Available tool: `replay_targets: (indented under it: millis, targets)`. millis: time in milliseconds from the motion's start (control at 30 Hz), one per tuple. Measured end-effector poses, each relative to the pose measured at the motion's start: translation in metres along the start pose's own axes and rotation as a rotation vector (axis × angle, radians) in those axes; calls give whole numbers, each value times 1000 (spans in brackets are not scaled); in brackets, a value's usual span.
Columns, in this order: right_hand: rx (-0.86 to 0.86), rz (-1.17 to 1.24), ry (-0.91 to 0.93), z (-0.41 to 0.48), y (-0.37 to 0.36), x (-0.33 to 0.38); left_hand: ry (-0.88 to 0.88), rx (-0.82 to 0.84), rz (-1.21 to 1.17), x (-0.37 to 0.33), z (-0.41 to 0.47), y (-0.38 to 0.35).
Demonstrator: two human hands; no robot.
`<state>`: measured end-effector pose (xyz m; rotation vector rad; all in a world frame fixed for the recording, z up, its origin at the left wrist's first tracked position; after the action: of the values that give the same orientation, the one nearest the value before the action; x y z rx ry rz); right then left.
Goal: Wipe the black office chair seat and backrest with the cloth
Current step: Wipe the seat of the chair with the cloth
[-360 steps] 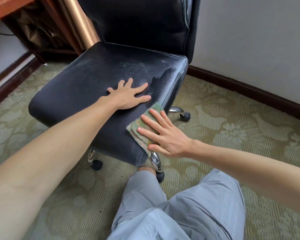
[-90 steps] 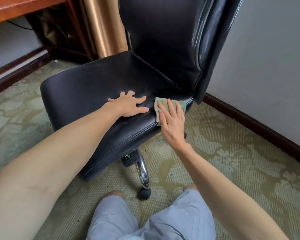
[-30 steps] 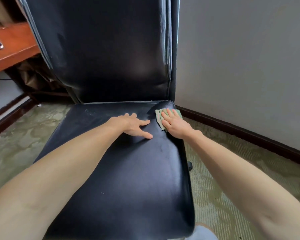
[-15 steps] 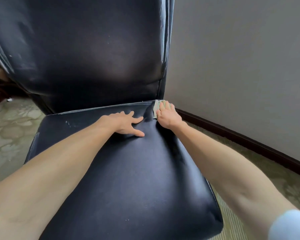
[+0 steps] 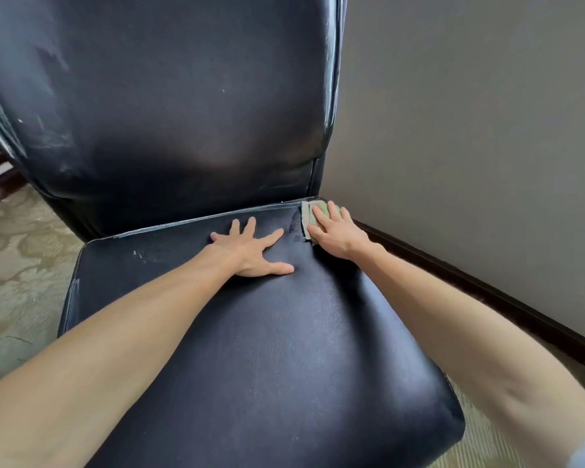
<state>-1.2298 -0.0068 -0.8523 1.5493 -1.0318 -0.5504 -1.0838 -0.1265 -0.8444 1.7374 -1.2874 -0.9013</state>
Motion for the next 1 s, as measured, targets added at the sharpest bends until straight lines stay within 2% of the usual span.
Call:
replay_targets:
  millis: [100,200,333,467,567,767,900,1000]
  targets:
    - [-25,-82,47,4,-6,6,-17,4,10,-2,4,-2]
    - [-63,-54,-5,19,-7,8,-28,2,28,-2,7,-1]
    - [-133,-95,55,32,-3,17,-37,-8,43,-3,8,-2]
    - [-107,-41,97,39,0,22,-27,-8,44,-1,8,0]
    - [-114,-91,162,37,4,28,-18,-22,45,-2,7,1]
    - [-32,-100,341,24,-10,87,-5,-26,25,-5,4,1]
    - [-113,-133,334,31,-4,64,8,-22,-3,-5,4,-1]
    - [-104,-91,230,42,8,22,-15,-23,-12,-7,4,-1]
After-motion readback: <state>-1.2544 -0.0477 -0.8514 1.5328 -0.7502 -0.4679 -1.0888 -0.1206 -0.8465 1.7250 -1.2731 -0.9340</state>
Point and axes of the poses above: each hand's wrist, its own z-axis towards the middle knuckle, its own y-axis out of the back of the hand, x = y × z, the point moved 8 cm from there along z, towards the middle knuckle, and after that the axes turned 12 degrees about -y, right-handed, at the moved point
